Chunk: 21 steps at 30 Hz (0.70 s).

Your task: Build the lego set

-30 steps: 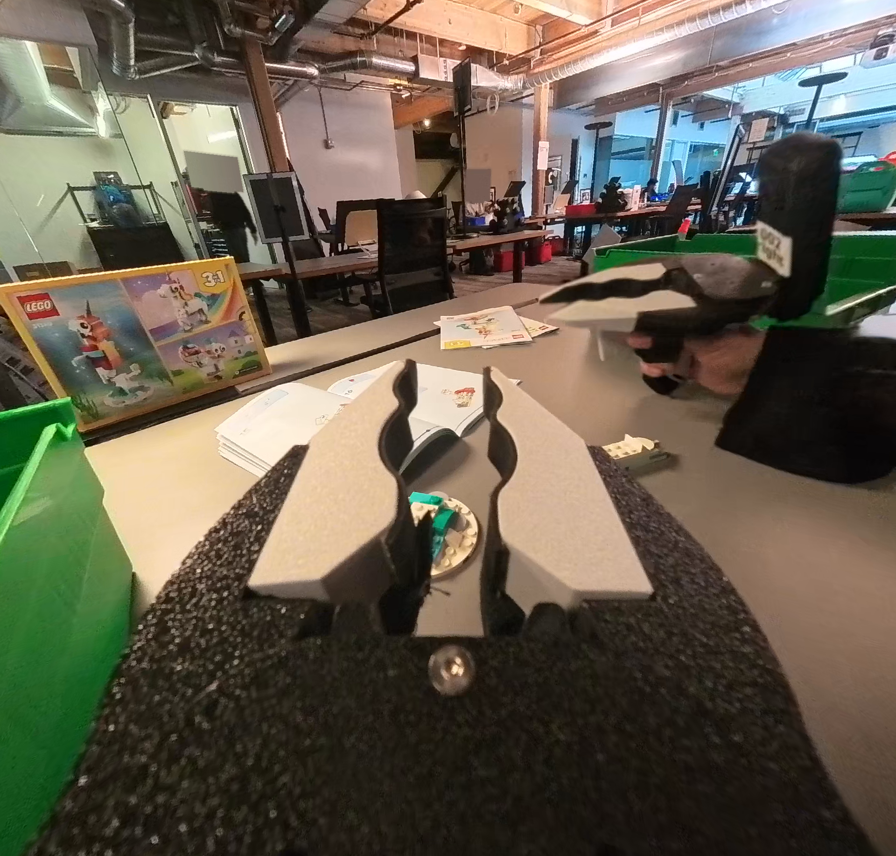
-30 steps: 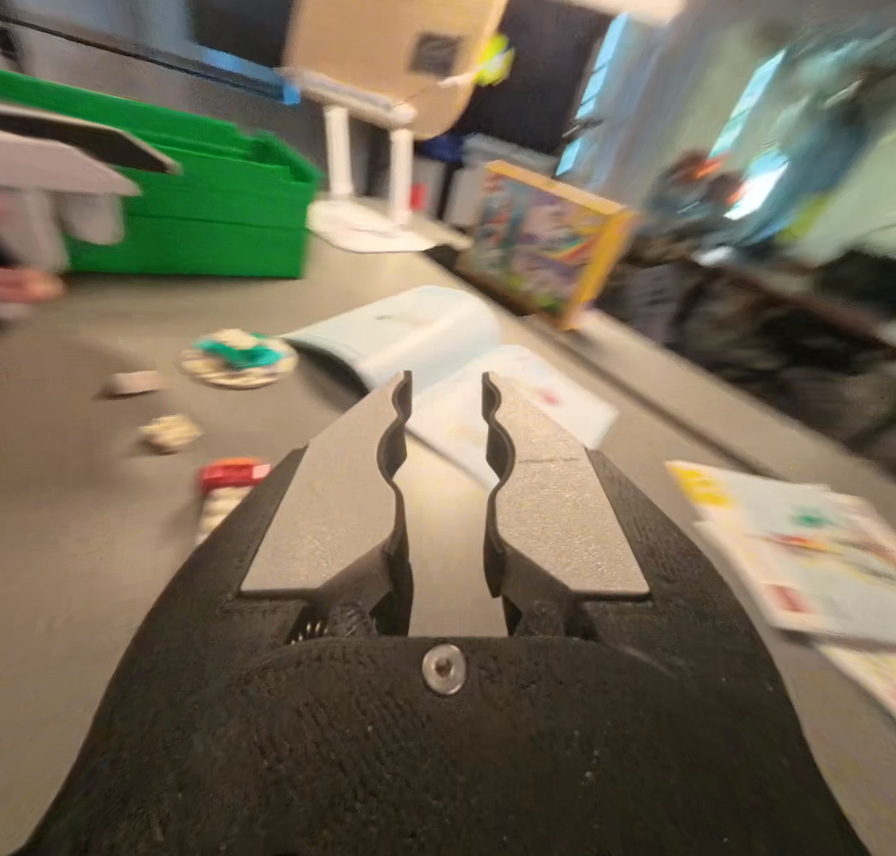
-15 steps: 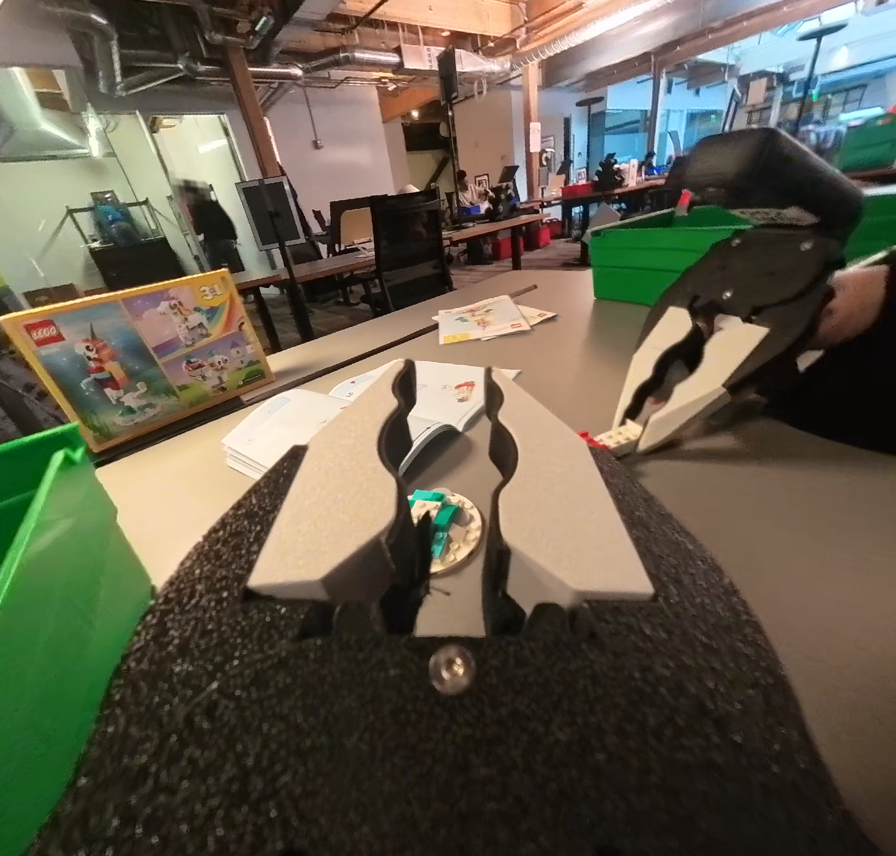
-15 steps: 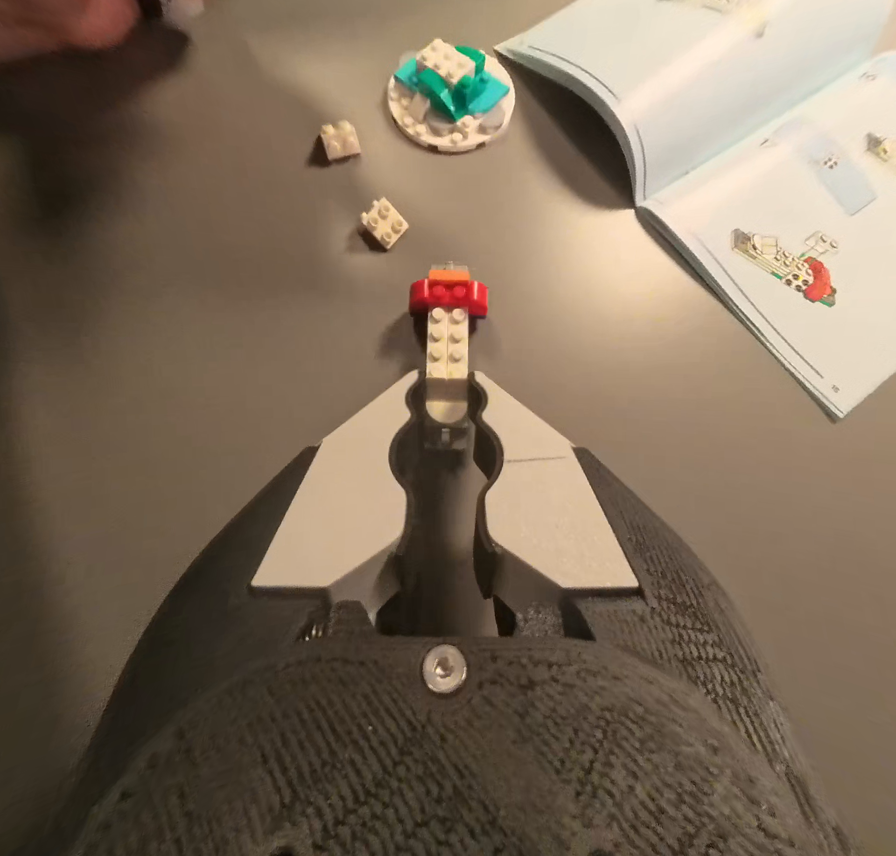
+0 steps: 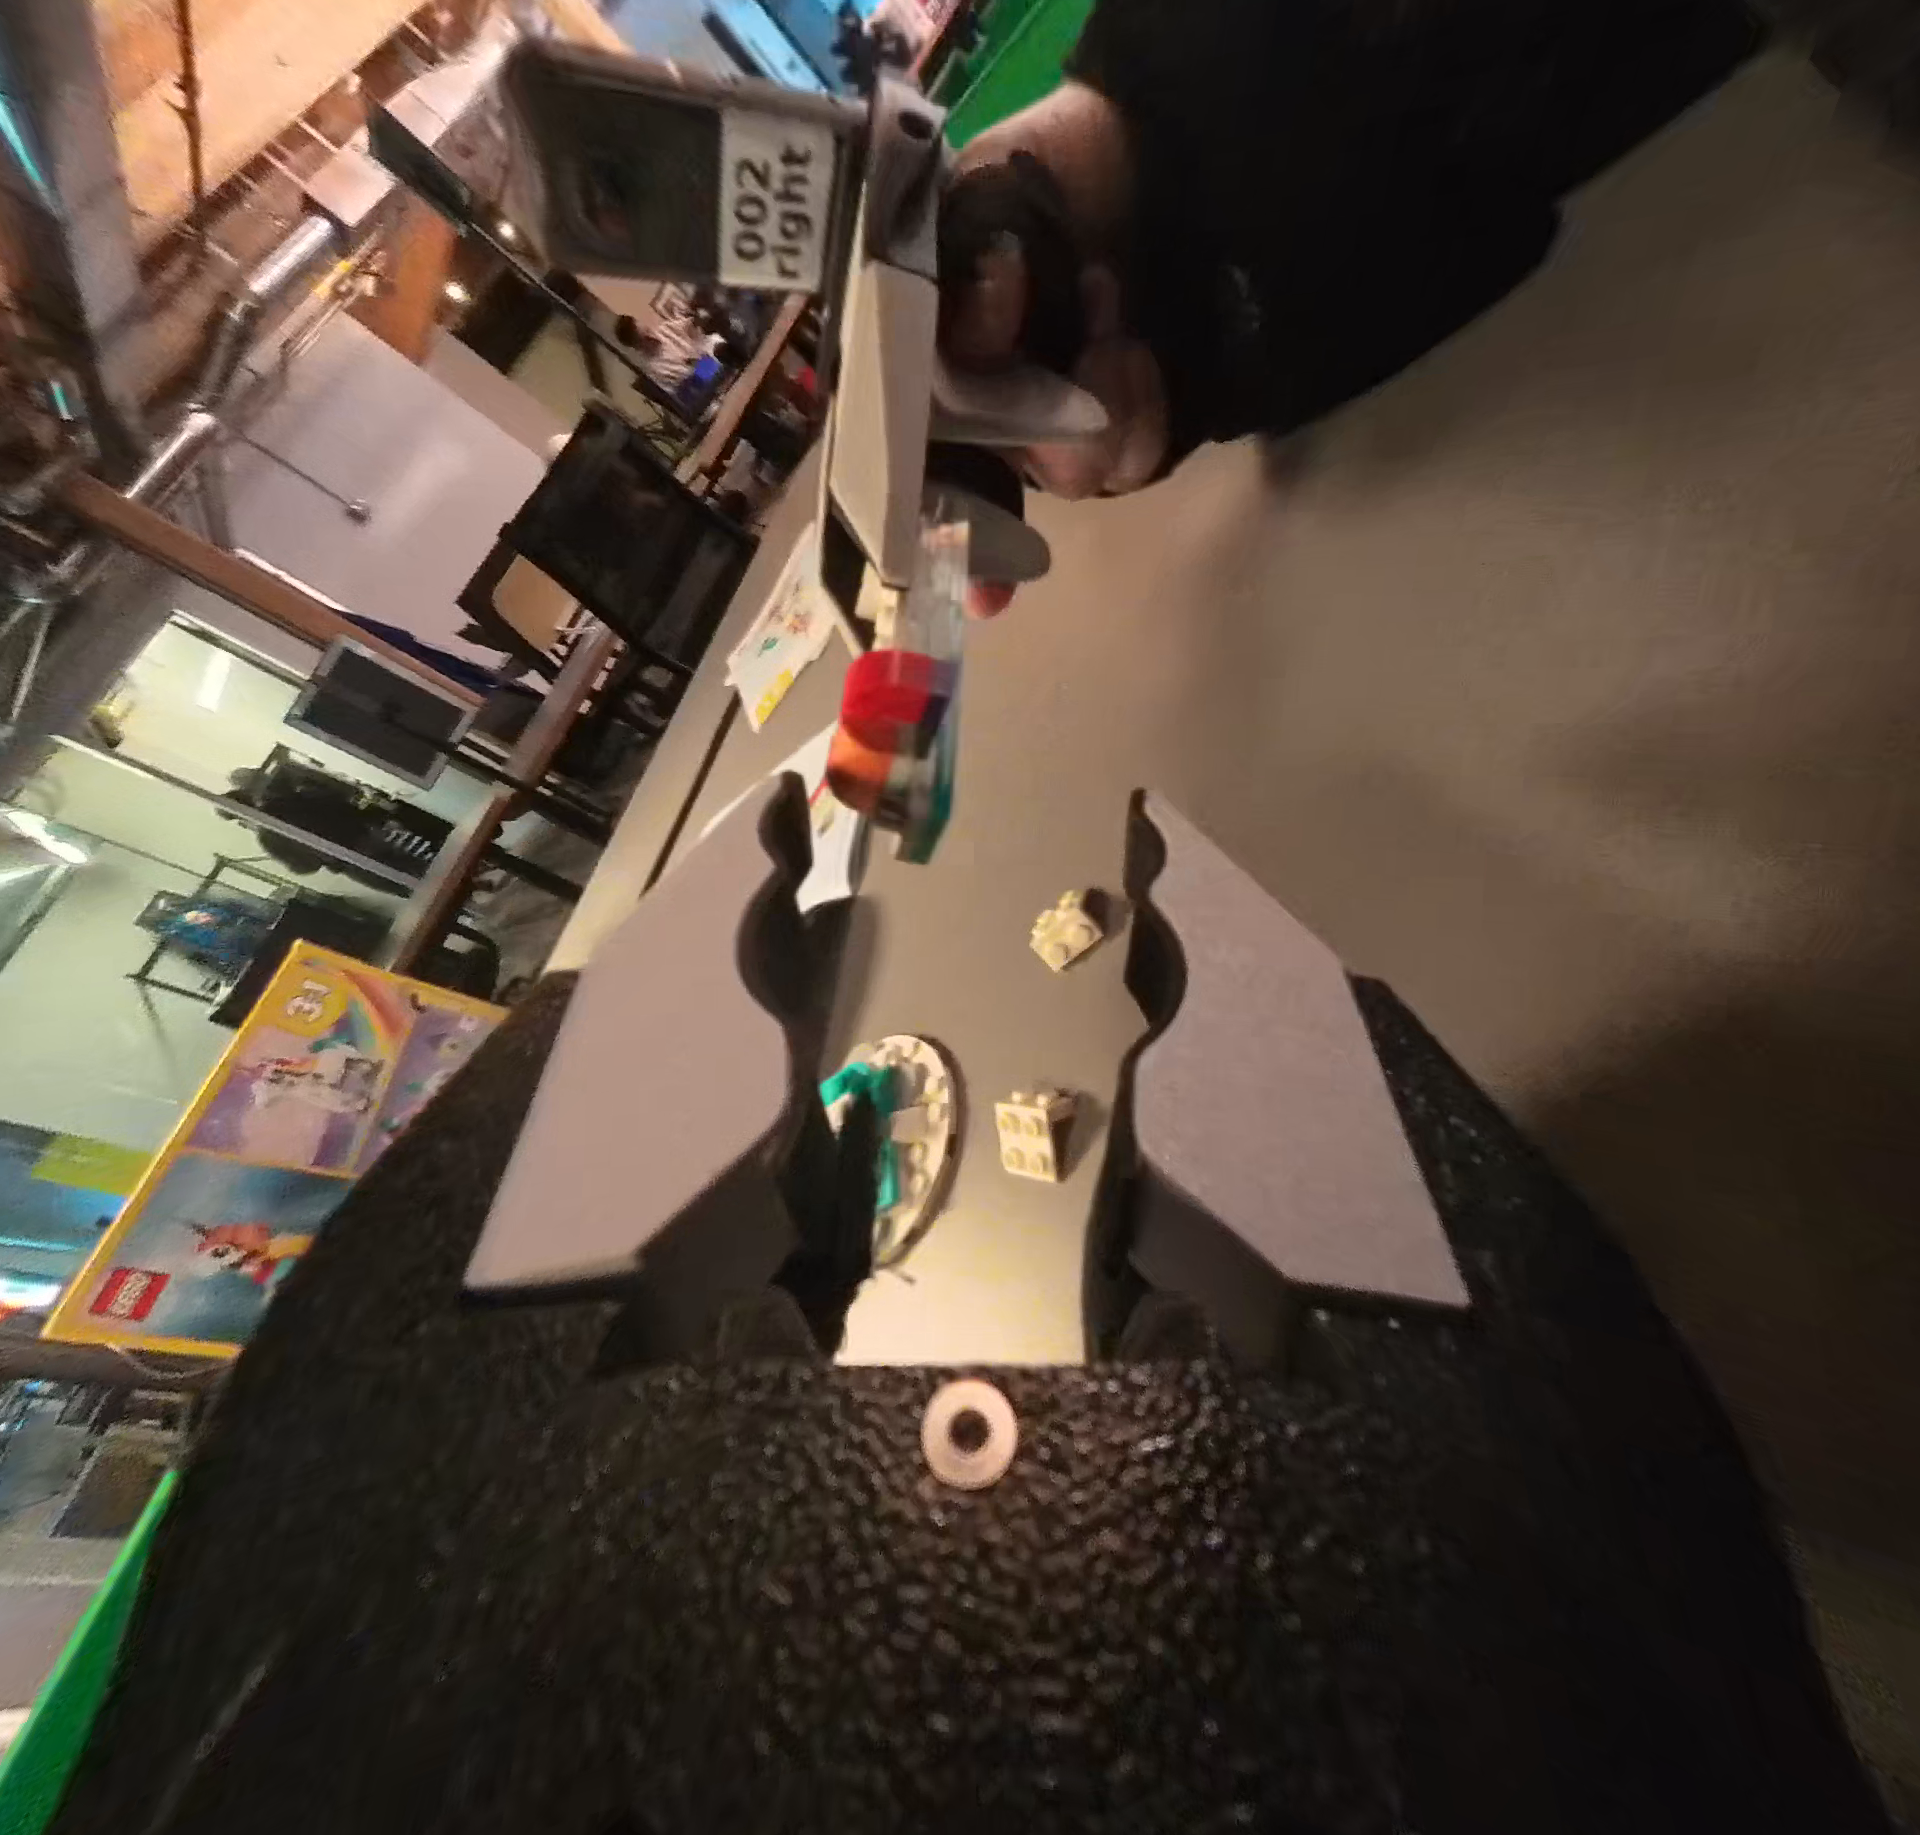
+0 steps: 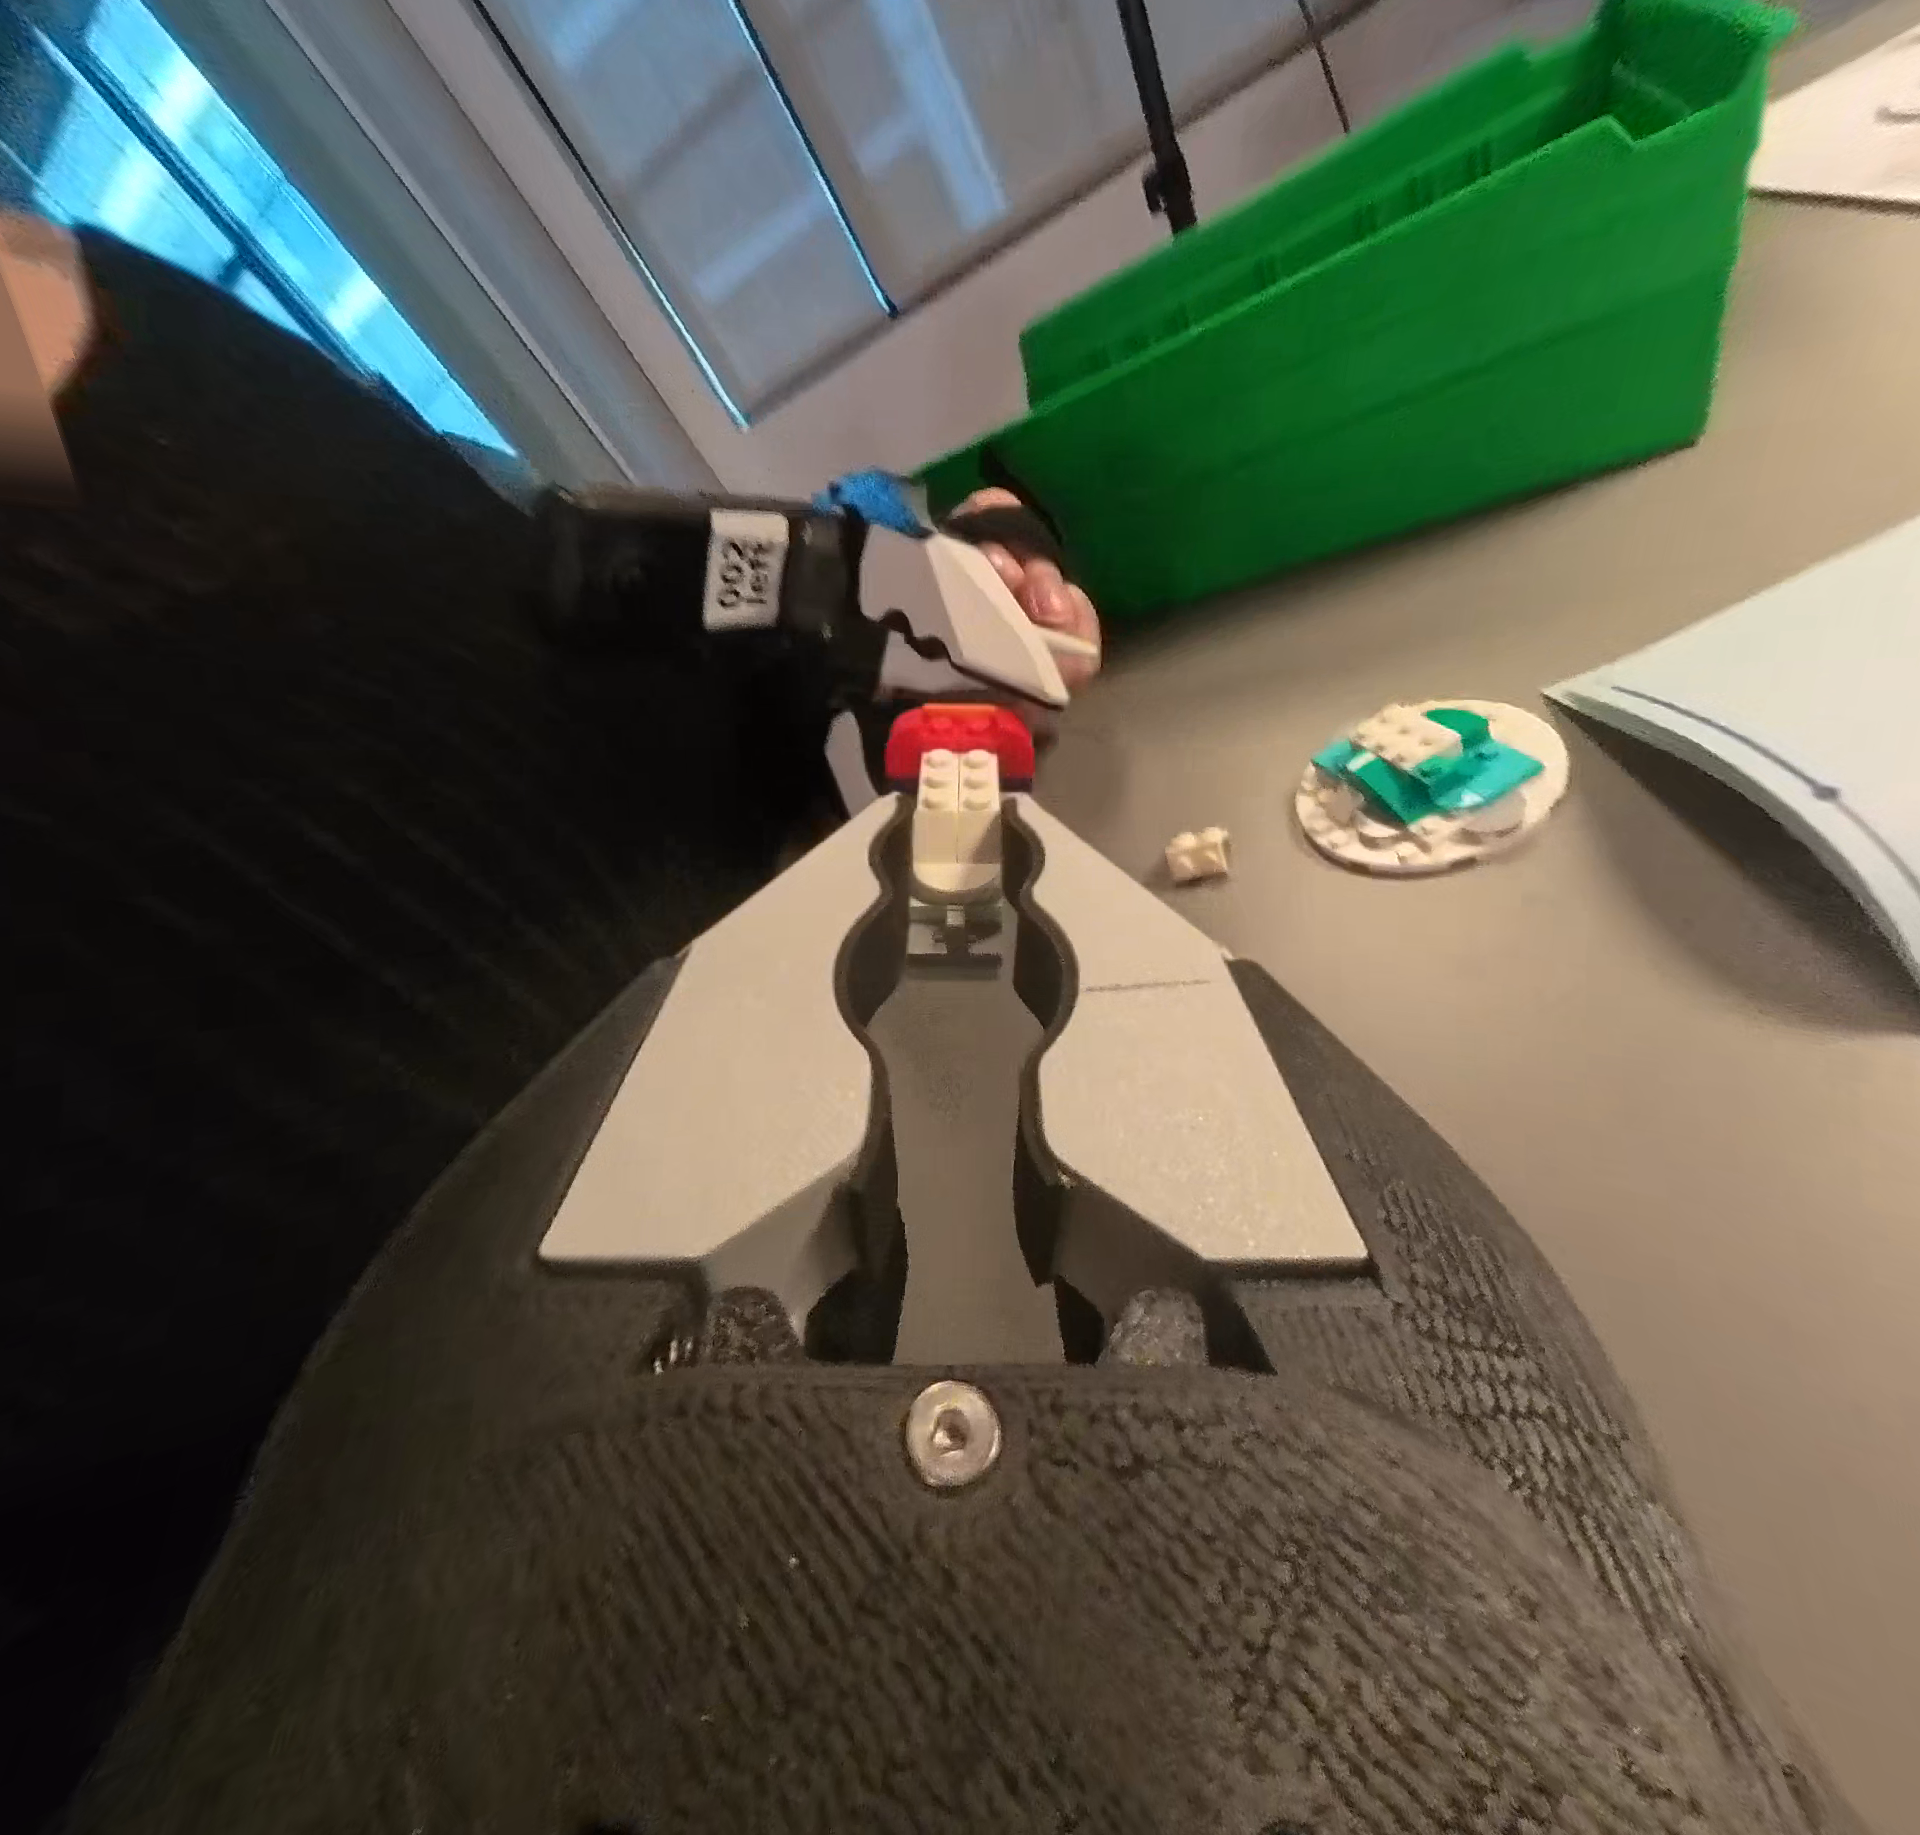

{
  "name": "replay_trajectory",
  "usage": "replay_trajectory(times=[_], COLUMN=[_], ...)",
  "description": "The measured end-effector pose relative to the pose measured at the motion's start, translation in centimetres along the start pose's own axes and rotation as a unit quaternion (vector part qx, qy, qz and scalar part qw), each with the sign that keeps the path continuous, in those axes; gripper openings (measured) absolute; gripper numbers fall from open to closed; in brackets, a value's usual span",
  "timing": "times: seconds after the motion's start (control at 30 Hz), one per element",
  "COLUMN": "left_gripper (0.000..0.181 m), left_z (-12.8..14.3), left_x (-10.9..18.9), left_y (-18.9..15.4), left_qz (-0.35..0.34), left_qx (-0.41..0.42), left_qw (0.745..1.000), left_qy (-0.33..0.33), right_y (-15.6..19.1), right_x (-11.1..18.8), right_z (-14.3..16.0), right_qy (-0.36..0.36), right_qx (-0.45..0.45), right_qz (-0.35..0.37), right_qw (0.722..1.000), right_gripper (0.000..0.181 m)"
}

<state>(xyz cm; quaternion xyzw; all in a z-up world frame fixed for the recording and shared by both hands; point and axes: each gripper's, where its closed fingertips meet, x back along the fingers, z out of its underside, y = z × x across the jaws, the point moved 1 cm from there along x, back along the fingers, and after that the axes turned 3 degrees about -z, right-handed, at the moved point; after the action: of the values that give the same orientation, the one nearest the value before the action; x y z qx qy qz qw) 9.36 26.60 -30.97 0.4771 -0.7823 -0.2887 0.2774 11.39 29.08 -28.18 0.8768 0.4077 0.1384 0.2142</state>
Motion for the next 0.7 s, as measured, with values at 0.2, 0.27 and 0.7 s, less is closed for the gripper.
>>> replay_trajectory(times=[0.2,0.27,0.7], left_gripper=[0.032,0.036,0.018], left_z=[-0.6,-0.8,3.5], left_x=[0.8,0.9,2.5], left_y=[1.1,1.2,4.0], left_qz=[-0.031,-0.034,-0.121], left_qx=[0.002,0.007,0.016], left_qw=[0.999,0.999,0.989], left_qy=[-0.026,-0.035,0.087], right_y=[-0.1,-0.2,-3.5], right_x=[-0.5,-0.6,0.1], right_z=[-0.1,-0.1,0.8], right_qy=[-0.025,-0.027,0.023], right_qx=[-0.032,-0.034,0.036], right_qz=[-0.043,-0.047,0.121], right_qw=[0.998,0.998,0.992], right_gripper=[0.014,0.014,0.043])
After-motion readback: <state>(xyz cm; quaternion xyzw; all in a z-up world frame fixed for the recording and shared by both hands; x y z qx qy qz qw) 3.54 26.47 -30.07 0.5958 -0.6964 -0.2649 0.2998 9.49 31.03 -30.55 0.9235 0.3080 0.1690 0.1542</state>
